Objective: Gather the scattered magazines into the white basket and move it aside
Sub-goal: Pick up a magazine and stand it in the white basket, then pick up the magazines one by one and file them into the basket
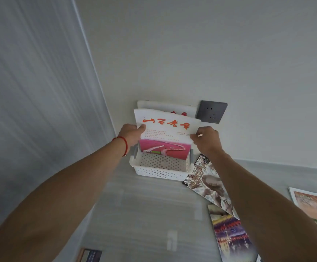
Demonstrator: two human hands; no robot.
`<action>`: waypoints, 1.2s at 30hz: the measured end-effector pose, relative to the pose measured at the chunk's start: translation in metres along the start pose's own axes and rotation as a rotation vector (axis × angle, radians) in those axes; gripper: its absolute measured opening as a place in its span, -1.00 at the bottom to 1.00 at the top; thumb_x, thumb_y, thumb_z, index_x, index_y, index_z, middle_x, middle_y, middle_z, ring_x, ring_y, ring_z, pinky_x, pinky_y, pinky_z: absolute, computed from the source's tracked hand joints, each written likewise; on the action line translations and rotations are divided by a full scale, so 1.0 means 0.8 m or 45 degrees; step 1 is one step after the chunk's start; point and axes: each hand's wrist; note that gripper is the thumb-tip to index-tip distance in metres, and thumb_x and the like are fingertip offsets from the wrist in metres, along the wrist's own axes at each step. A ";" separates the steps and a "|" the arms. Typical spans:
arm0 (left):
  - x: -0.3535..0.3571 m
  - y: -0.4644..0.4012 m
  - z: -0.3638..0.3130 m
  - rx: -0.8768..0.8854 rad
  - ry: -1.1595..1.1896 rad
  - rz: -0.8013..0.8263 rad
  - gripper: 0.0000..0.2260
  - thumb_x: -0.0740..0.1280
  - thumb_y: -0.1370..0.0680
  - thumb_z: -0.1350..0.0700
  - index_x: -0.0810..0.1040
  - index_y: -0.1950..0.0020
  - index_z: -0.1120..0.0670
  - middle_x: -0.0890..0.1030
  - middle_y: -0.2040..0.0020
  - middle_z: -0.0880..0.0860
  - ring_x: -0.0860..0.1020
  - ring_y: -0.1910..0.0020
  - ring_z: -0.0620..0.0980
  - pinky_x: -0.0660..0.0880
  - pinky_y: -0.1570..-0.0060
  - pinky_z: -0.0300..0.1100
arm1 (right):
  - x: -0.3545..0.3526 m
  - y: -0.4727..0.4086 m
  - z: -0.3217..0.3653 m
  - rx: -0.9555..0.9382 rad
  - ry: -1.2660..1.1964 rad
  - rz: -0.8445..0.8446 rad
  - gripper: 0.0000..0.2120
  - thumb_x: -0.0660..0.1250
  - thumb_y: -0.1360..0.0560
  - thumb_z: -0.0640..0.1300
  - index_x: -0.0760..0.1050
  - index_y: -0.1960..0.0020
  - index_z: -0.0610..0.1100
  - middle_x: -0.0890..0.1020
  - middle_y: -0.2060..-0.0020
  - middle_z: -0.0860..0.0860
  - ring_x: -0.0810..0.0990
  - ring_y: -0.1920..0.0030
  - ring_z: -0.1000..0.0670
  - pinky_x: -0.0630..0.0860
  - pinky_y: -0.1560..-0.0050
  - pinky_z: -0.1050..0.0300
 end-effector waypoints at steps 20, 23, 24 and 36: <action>0.031 0.002 0.001 -0.048 0.052 0.021 -0.67 0.21 -0.52 0.45 0.40 -0.24 0.19 0.56 -0.30 0.18 0.53 -0.24 0.15 0.52 0.14 -0.25 | 0.002 0.025 -0.036 0.084 -0.102 0.293 -0.51 0.37 -0.54 -0.21 0.43 -0.45 -0.05 0.55 -0.35 -0.03 0.57 -0.15 0.00 0.50 0.10 0.27; 0.053 0.029 0.009 -0.001 -0.045 -0.325 -0.57 0.24 -0.55 0.36 0.39 -0.43 0.17 0.49 -0.42 0.20 0.51 -0.35 0.19 0.49 -0.03 -0.15 | -0.027 0.068 -0.085 0.072 -0.048 0.401 -0.72 0.36 -0.51 -0.29 0.66 -0.10 0.03 0.71 -0.11 -0.02 0.67 -0.04 0.00 0.61 -0.15 0.03; 0.065 0.044 0.013 0.095 -0.166 -0.396 -0.59 0.28 -0.55 0.32 0.42 -0.40 0.16 0.52 -0.36 0.18 0.54 -0.29 0.17 0.50 -0.07 -0.12 | -0.039 0.085 -0.105 0.113 -0.059 0.423 -0.70 0.37 -0.49 -0.31 0.66 0.04 0.10 0.74 -0.02 -0.03 0.71 0.01 -0.05 0.62 -0.16 -0.01; 0.294 0.296 0.146 0.696 -1.000 0.655 -0.60 0.33 -0.50 0.24 0.48 -0.35 0.11 0.46 -0.35 0.13 0.42 -0.38 0.14 0.45 -0.29 -0.05 | -0.135 0.283 -0.320 -0.049 0.506 0.465 -0.71 0.35 -0.59 -0.15 0.58 -0.30 -0.06 0.65 -0.22 0.02 0.59 -0.19 0.09 0.46 -0.39 -0.11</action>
Point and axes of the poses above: each hand's wrist, its own y-axis away from the middle knuckle, its own x-axis out of the palm, z = x × y
